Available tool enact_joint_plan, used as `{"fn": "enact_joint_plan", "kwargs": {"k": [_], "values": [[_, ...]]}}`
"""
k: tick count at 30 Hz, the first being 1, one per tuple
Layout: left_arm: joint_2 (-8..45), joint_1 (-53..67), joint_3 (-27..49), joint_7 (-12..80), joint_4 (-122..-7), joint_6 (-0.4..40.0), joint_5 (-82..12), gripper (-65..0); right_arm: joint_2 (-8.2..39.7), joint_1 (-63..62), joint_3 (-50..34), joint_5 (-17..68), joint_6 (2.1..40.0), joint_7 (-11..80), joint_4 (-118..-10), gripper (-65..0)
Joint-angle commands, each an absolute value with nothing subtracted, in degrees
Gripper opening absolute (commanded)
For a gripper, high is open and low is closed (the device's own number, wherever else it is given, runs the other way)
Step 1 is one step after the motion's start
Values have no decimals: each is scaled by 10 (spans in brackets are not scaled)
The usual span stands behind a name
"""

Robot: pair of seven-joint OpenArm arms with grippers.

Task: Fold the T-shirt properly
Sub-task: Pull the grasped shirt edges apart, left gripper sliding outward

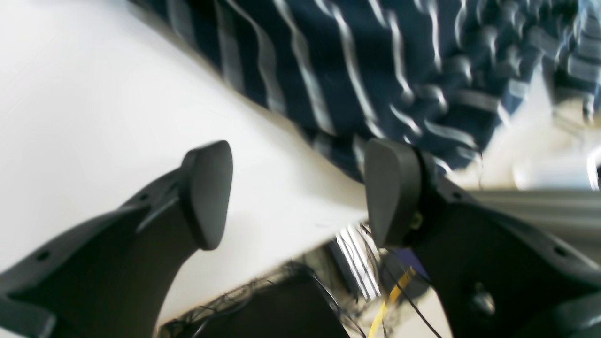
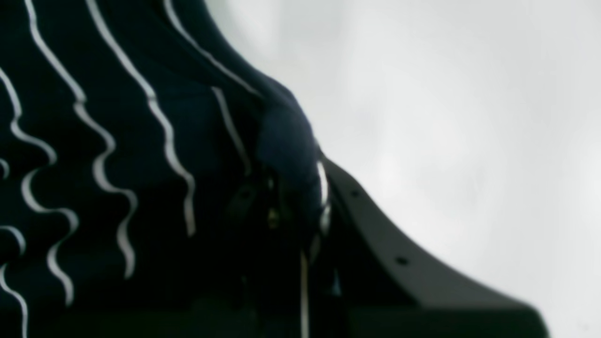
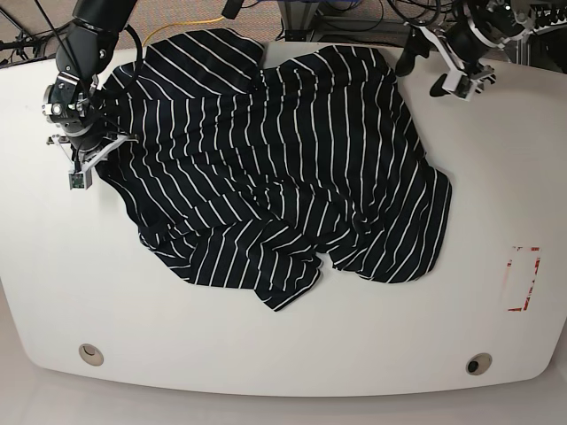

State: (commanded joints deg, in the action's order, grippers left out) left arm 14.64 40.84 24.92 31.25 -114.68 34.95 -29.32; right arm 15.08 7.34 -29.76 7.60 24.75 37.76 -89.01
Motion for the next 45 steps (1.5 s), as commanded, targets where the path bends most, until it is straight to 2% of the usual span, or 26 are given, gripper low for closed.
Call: {"fn": "enact_joint_plan", "kwargs": {"k": [7,13,17,20,37,39,40,43,45], "values": [[145,294,249,407,-1119,349,-292,-246,149,78,-298,77,248,378,-890,-650],[94,216,237,490,-1098,349,-232,-247,138,79,-298,76,248,378,-897,-650],[58,182,217,494,-1078,353,-161,-247,135,77,-298,76,248,378,-899,-650],[53,180,197,493,-1055,353,-131,-247,133,82,-298,77,248,378,-914,-650],[37,145,186,455,-915,353,-131,-256,133,95,-298,77,247,378,-924,-650],[37,145,177,455,-910,351,-128,-346,133,95,-298,77,247,378,-924,-650],[37,145,177,454,-909,350,-128,-447,133,95,-298,77,247,378,-924,-650],[37,145,179,454,-913,349,-128,-650,133,95,-298,77,247,378,-924,-650],[40,145,181,455,-918,349,-128,-650,133,94,-298,77,246,378,-924,-650]]}}
